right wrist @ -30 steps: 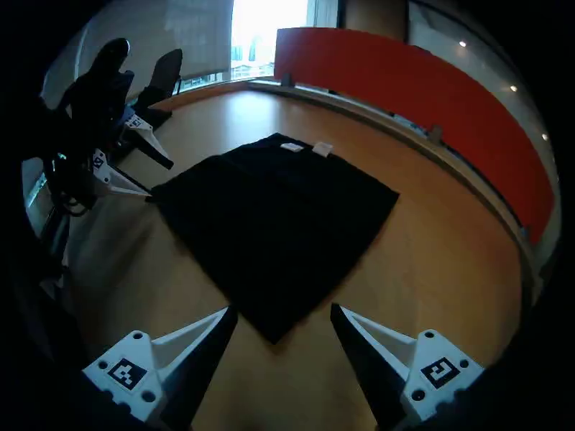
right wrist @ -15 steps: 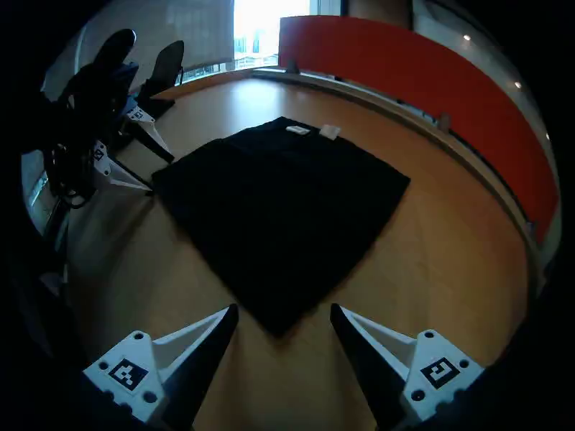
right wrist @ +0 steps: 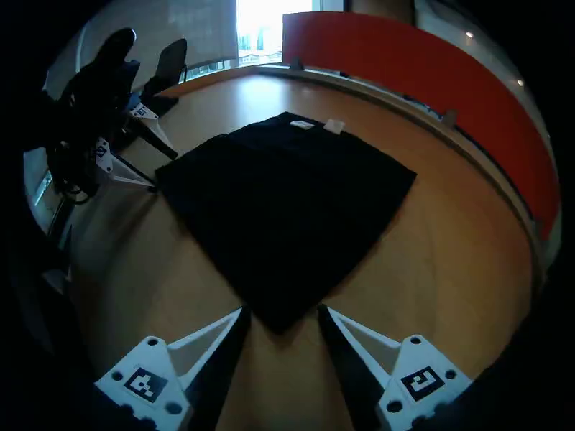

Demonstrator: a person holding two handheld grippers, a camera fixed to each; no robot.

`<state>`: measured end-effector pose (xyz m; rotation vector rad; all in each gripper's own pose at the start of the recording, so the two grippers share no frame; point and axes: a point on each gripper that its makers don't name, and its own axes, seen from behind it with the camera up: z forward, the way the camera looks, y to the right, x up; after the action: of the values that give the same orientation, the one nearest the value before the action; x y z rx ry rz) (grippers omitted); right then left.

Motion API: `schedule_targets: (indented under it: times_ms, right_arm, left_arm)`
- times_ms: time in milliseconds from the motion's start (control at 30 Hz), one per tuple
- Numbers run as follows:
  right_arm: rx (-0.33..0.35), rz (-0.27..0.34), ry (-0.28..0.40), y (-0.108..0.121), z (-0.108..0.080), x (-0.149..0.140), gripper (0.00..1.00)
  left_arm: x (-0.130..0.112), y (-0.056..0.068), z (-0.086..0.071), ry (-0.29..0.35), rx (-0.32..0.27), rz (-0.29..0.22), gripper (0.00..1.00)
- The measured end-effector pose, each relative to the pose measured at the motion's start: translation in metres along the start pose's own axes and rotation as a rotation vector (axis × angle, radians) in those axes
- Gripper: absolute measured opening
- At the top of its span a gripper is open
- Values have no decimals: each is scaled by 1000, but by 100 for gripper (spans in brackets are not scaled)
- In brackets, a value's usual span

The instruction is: Fold towel

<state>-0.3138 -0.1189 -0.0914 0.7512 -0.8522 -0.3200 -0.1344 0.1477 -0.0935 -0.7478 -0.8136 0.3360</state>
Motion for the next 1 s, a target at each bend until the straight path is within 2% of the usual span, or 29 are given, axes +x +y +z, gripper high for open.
schedule_targets:
  times_ms: [133, 267, 333, 400, 467, 533, 767, 1000]
  right_arm:
    - [5, -4, -5, -2, 0, 0, 55]
    - [7, -3, -13, -2, 0, 0, 32]
    - [9, -1, -15, -2, 0, 0, 25]
    - [11, 0, -15, -3, 0, 0, 22]
    - [11, -1, -15, -4, 0, 0, 20]
    - [7, 2, -13, -3, 0, 1, 19]
    - [-16, 37, 15, 2, -6, 9, 16]
    - [-15, 59, 46, 5, -17, 16, 16]
  left_arm:
    - [0, 3, 0, -4, -5, 5, 78]
    - [0, 5, 0, -10, -6, 6, 67]
    - [1, 4, 0, -12, -3, 3, 55]
    - [2, 3, 0, -13, 1, 0, 48]
    - [3, 2, 0, -13, 7, -4, 27]
    - [4, 2, 1, -16, 9, -10, 19]
    - [10, 8, 1, -12, -8, -21, 17]
    - [23, 7, -6, 11, 6, -16, 16]
